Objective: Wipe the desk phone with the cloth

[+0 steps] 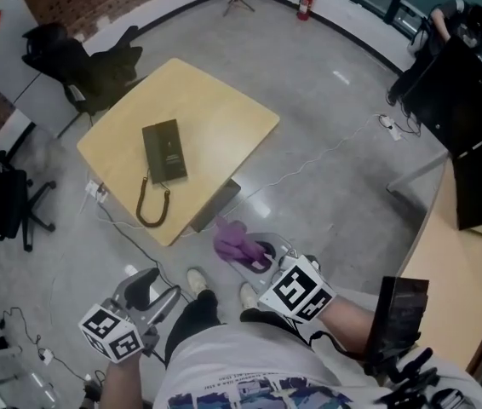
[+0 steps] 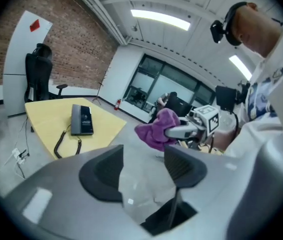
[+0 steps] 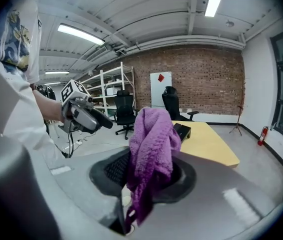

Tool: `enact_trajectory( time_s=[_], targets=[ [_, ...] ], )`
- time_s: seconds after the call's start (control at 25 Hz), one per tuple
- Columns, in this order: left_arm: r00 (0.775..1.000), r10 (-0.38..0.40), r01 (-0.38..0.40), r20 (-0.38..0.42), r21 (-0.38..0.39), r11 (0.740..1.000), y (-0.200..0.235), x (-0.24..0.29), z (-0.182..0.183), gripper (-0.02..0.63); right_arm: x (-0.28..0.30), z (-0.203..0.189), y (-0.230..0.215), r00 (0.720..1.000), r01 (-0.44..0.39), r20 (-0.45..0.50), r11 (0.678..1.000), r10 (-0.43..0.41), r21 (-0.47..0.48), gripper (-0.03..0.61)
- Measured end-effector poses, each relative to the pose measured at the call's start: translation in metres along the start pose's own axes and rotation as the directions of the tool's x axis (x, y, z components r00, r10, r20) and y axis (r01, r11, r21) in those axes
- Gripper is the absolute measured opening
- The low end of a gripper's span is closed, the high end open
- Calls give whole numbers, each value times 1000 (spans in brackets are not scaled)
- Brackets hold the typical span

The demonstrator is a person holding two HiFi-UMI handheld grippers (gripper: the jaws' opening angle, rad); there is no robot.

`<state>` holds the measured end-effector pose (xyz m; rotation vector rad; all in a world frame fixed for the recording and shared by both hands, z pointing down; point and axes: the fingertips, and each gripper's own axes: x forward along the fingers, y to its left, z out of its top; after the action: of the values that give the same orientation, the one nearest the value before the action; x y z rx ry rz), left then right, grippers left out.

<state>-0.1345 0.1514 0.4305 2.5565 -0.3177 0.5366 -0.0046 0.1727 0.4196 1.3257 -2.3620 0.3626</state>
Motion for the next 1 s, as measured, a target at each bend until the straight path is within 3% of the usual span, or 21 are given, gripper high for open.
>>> enact_trajectory(
  time_s=[0.08, 0.48, 1.0],
  targets=[
    [1000, -22, 22, -12, 41, 999, -16, -1, 0, 268, -9, -3, 10, 1000, 11, 1, 1000, -11, -14, 105],
    [988, -155, 155, -7, 89, 984, -38, -25, 4, 267, -31, 4, 49, 991, 132, 11, 991, -132, 10, 105],
    [978, -205, 209, -47, 82, 975, -11, -101, -44, 262, -11, 21, 139, 978, 209, -18, 978, -210, -16, 104]
  ],
)
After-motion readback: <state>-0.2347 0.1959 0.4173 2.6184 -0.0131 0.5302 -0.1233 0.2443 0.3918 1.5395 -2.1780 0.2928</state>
